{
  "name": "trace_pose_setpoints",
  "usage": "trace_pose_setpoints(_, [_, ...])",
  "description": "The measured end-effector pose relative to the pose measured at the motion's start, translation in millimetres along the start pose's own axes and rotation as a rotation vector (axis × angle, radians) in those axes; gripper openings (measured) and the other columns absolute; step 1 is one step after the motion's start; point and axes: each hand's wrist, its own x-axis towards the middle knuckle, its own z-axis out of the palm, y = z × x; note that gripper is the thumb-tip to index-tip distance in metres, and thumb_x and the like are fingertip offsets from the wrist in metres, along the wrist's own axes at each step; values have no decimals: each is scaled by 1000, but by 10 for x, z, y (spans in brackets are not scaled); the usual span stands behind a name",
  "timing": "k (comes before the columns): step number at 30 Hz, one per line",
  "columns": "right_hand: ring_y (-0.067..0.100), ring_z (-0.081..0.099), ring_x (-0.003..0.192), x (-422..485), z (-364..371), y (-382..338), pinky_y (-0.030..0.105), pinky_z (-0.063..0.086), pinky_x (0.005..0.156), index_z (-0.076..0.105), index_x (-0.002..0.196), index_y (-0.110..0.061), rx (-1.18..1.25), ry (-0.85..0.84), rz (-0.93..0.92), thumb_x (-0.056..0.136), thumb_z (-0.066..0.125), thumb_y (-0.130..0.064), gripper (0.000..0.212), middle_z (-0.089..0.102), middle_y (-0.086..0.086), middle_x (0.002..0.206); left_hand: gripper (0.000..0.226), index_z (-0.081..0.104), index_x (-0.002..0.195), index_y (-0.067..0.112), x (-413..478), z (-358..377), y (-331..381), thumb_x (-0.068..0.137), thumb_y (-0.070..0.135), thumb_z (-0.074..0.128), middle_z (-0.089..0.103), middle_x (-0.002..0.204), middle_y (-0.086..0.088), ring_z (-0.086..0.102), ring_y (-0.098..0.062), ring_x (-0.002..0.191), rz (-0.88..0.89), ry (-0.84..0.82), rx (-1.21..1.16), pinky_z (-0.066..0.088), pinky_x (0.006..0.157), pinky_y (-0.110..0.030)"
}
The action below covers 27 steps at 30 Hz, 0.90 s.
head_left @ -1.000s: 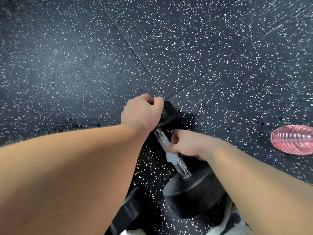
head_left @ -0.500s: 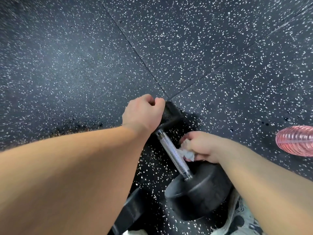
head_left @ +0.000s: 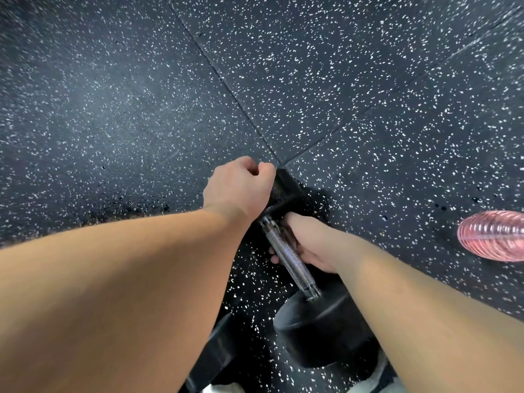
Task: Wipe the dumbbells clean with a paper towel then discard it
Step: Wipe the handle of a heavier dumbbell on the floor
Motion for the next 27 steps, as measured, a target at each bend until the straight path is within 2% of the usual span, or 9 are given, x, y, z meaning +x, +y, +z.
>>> trace_pose_setpoints(4, [33, 68, 95, -63, -224, 110, 39, 57, 79, 62, 119, 2, -110, -116, 66, 99, 32, -19, 43, 71, 26, 112, 33, 55, 70, 22, 5, -2, -4, 87, 47, 43, 58, 66, 5, 52, -13, 66, -4, 4, 7, 34, 57, -29])
trace_pose_setpoints(7, [32, 51, 75, -146, -282, 102, 33, 51, 78, 62, 105, -9, -370, -157, 101, 80, 43, -10, 32, 64, 19, 78, 33, 54, 69, 21, -6, 1, 5, 88, 46, 44, 57, 66, 4, 51, -14, 65, -5, 0, 10, 31, 55, -28])
trace_pose_setpoints(10, [23, 47, 71, -221, -290, 66, 30, 42, 70, 57, 77, -16, -891, -173, 66, 81, 48, 1, 19, 54, 9, 78, 33, 54, 70, 20, -3, -9, 10, 89, 46, 44, 57, 66, 4, 50, -13, 64, -9, -2, 16, 31, 55, -28])
trace_pose_setpoints(12, [17, 53, 75, -294, -273, 8, 27, 40, 65, 63, 91, -17, -1158, -183, 18, 94, 46, -6, 20, 61, 3, 90, 33, 53, 69, 21, -7, -11, 15, 89, 46, 44, 57, 67, 4, 51, -14, 65, -9, -5, 16, 32, 55, -29])
trace_pose_setpoints(14, [22, 60, 99, -311, -269, -25, 27, 43, 78, 62, 122, -13, -1307, -175, -7, 98, 42, -11, 31, 65, 5, 116, 33, 53, 69, 22, -5, -4, 16, 89, 46, 43, 57, 67, 5, 51, -13, 65, -7, -6, 17, 32, 56, -29])
trace_pose_setpoints(16, [26, 58, 115, -347, -259, -24, 31, 44, 92, 54, 135, -14, -1368, -179, 14, 99, 39, -13, 39, 61, 6, 133, 32, 53, 69, 23, -9, -4, 14, 89, 47, 43, 57, 68, 5, 51, -12, 66, -12, -12, 16, 34, 58, -30])
trace_pose_setpoints(20, [29, 55, 124, -403, -252, 11, 33, 44, 100, 47, 143, -14, -1411, -173, 13, 99, 38, -11, 45, 56, 8, 141, 33, 52, 68, 23, -6, -5, 21, 88, 48, 43, 58, 68, 5, 52, -15, 66, -24, -28, 17, 36, 60, -31])
trace_pose_setpoints(25, [31, 57, 121, -438, -182, 23, 34, 48, 97, 43, 144, -9, -1472, -161, 21, 97, 40, -9, 47, 56, 12, 140, 33, 53, 70, 23, 1, -22, 47, 87, 48, 42, 60, 69, 4, 54, -20, 69, -48, -47, 25, 36, 60, -31])
trace_pose_setpoints(27, [29, 59, 112, -439, -210, 13, 32, 47, 86, 46, 141, -9, -1493, -172, 31, 97, 42, -11, 44, 59, 12, 133, 31, 52, 71, 23, -8, -23, 65, 88, 47, 42, 60, 69, 4, 54, -16, 68, -38, -68, 29, 37, 60, -31])
